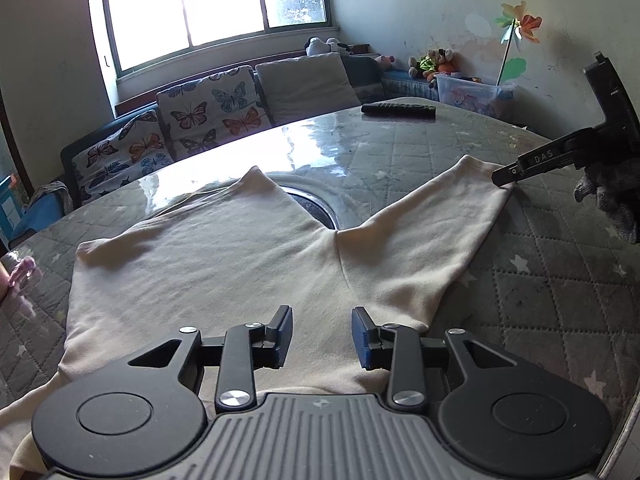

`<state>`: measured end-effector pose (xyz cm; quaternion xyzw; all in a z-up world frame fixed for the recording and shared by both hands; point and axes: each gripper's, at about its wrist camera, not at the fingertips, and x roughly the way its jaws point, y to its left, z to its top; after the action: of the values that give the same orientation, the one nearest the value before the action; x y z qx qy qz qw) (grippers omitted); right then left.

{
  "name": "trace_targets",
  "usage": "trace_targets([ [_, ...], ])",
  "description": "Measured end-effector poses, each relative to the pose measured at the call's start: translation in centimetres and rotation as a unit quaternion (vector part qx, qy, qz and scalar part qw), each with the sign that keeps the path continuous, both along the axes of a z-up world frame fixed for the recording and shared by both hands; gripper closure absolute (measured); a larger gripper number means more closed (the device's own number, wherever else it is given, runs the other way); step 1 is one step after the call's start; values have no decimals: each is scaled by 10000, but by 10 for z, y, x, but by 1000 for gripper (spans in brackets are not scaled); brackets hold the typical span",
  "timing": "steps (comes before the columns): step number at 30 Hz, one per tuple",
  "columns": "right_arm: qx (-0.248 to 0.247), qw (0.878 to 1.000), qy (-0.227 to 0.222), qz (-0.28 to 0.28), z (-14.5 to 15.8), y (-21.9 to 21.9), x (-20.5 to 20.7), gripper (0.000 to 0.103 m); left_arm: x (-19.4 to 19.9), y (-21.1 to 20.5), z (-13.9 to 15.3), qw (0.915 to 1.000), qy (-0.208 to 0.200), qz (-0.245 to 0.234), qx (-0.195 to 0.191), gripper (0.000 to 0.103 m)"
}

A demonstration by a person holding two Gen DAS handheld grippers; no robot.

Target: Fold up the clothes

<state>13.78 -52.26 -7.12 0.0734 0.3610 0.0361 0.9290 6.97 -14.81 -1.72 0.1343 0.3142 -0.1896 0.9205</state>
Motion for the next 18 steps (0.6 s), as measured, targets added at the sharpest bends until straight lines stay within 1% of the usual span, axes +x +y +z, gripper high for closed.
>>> trace_targets([
  [1,-142,9999,-36,-23,-1,4,-1,70,0,1,0,10000,3,0,2,68],
  [2,-215,9998,-38,-41,-1,8,-3,86,0,1,-1,10000,-2,-12,6,68],
  [3,-219,9997,-32,-45,-1,9,-3,92,1,0,-1,10000,-10,-32,14,68],
  [5,-181,9998,-44,-43,3,12,-6,95,2,-2,-3,10000,-24,-79,44,68],
  [7,-225,9996,-180,-74,11,14,-9,96,2,-7,-7,9998,-31,-168,134,68],
  [11,-121,9985,-510,-144,41,13,-13,96,0,-16,-14,9990,-111,-338,283,68],
  [16,-122,9950,-946,279,89,42,-19,98,-1,-13,-13,9989,-161,-381,242,67],
  [18,-124,9926,-1120,452,109,54,-21,99,-4,-9,-11,9989,-207,-388,179,63],
])
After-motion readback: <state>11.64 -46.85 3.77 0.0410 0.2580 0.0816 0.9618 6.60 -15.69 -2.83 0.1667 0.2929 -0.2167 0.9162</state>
